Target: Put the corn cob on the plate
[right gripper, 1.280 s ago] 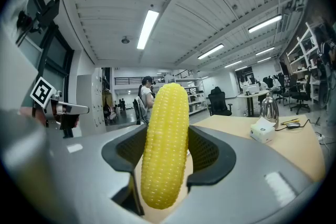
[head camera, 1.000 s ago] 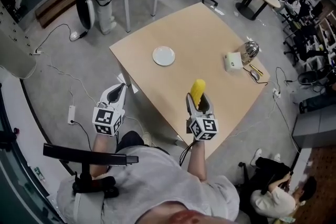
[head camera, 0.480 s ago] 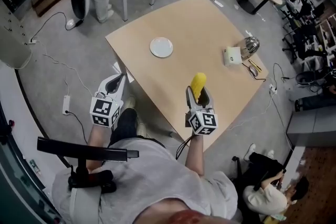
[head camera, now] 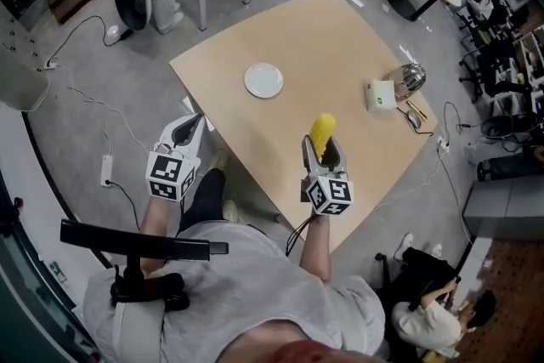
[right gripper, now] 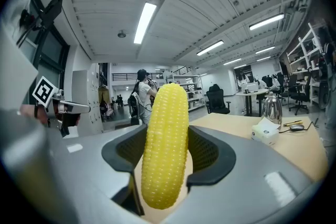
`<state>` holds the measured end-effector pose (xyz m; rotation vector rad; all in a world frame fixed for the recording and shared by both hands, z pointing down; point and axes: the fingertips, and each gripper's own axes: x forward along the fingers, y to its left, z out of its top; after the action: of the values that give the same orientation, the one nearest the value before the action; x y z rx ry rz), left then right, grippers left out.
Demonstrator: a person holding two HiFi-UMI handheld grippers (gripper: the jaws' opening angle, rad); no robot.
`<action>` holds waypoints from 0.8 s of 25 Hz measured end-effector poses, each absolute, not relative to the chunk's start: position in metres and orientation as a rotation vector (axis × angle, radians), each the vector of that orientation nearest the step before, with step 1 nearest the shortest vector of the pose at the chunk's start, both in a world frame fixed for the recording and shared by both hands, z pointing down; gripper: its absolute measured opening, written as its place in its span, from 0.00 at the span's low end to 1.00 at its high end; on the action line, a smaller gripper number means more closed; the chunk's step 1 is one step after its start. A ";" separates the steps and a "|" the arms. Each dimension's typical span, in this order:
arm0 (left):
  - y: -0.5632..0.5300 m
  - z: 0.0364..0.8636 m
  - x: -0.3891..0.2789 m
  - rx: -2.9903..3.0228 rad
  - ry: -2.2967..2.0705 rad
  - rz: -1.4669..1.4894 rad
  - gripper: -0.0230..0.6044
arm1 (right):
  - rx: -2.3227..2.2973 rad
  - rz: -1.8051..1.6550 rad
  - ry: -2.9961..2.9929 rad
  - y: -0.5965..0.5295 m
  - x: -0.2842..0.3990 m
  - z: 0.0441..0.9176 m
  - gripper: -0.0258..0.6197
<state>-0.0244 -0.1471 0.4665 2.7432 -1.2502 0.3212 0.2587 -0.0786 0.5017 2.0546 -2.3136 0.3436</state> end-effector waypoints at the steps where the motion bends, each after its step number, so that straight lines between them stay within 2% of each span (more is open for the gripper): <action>1: -0.152 0.467 -0.022 2.746 -1.243 0.321 0.07 | 2.054 0.350 -2.311 -0.083 0.259 0.503 0.43; 20: -0.229 0.497 -0.010 2.725 -1.162 0.387 0.07 | 1.969 0.425 -2.252 -0.160 0.255 0.541 0.43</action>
<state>-0.0104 -0.2291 0.4972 2.7245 -1.1620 0.3873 0.2550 -0.1602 0.5411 1.9688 -2.2523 0.4250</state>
